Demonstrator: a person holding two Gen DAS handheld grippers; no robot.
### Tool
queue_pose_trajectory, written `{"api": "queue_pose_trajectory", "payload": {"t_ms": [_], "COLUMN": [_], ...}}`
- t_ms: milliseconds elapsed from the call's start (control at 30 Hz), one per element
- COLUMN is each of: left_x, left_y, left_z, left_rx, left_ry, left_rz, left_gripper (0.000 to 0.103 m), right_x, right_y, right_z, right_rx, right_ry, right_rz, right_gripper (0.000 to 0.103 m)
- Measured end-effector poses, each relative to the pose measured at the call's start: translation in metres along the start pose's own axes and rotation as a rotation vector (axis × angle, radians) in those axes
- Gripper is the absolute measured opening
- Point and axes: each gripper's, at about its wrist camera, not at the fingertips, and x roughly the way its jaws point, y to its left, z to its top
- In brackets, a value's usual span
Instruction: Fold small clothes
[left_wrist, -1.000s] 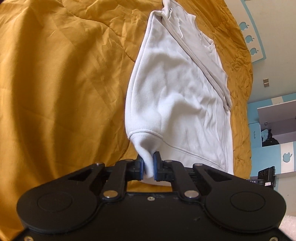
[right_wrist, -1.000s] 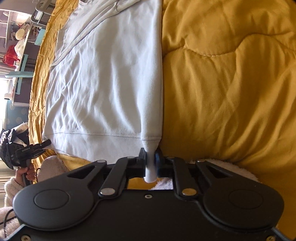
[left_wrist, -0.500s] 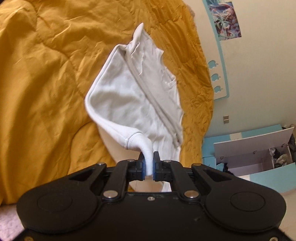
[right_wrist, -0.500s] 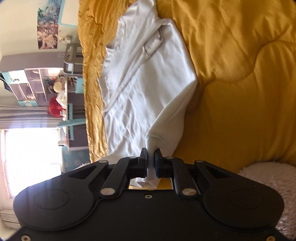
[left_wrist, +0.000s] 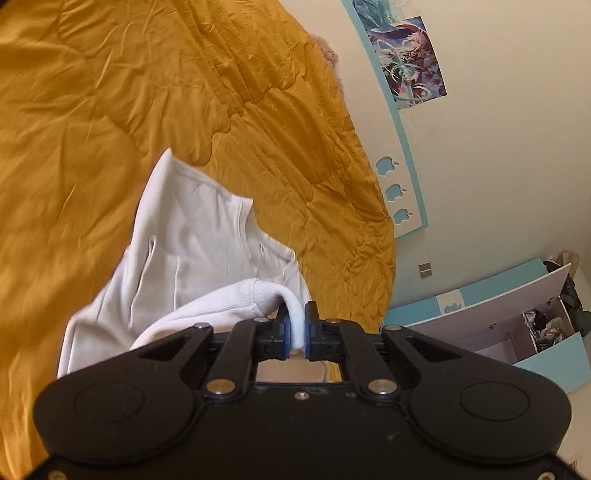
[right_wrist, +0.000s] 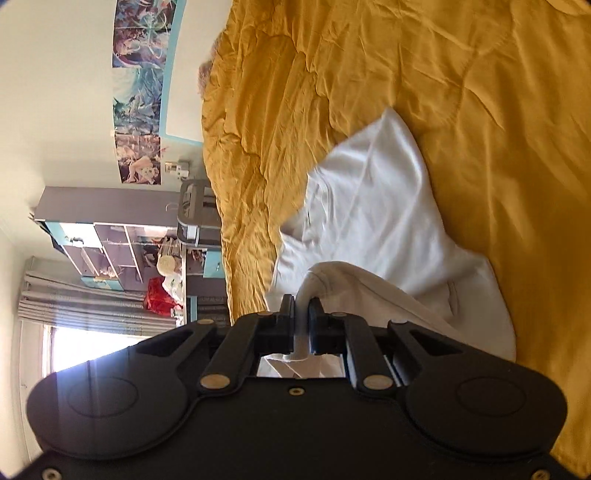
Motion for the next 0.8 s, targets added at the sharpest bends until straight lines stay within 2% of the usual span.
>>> {"api": "queue_pose_trajectory", "payload": {"t_ms": [67, 100, 133, 167, 200, 267, 300, 367, 467, 533, 667, 800], "left_x": [0.028, 0.042, 0.057, 0.065, 0.067, 0.058, 0.051, 0.031, -0.003, -0.021, -0.041, -0.03], "left_y": [0.008, 0.012, 0.022, 0.033, 0.043, 0.056, 0.057, 0.056, 0.055, 0.06, 0.073, 0.084], "left_z": [0.026, 0.038, 0.049, 0.055, 0.056, 0.047, 0.039, 0.019, -0.026, -0.052, -0.089, -0.105], "left_rx": [0.008, 0.029, 0.006, -0.045, -0.093, -0.135, -0.129, -0.071, 0.015, 0.032, 0.005, -0.067], "left_ry": [-0.053, -0.061, -0.05, -0.049, -0.064, -0.095, -0.097, -0.088, -0.093, -0.102, -0.104, -0.092], "left_rz": [0.056, 0.111, 0.189, 0.254, 0.281, 0.237, 0.224, 0.22, 0.301, 0.353, 0.402, 0.37], "left_gripper": [0.005, 0.01, 0.023, 0.025, 0.025, 0.025, 0.027, 0.029, 0.032, 0.032, 0.033, 0.034], "right_x": [0.023, 0.036, 0.047, 0.054, 0.057, 0.052, 0.049, 0.041, 0.024, 0.006, -0.015, -0.002], "right_y": [0.0, 0.0, -0.002, -0.005, -0.01, -0.021, -0.025, -0.027, -0.038, -0.052, -0.068, -0.07], "right_z": [0.033, 0.047, 0.059, 0.067, 0.071, 0.067, 0.061, 0.04, -0.008, -0.04, -0.084, -0.098], "right_rx": [0.008, -0.01, -0.002, 0.026, 0.047, 0.1, 0.112, 0.045, -0.082, -0.088, -0.061, -0.033], "right_ry": [-0.062, -0.086, -0.115, -0.154, -0.192, -0.238, -0.228, -0.19, -0.16, -0.163, -0.159, -0.147], "right_rz": [-0.02, -0.044, -0.105, -0.176, -0.205, -0.145, -0.121, -0.131, -0.247, -0.301, -0.295, -0.288], "right_gripper": [0.009, 0.011, 0.026, 0.037, 0.045, 0.045, 0.047, 0.048, 0.051, 0.051, 0.051, 0.051]}}
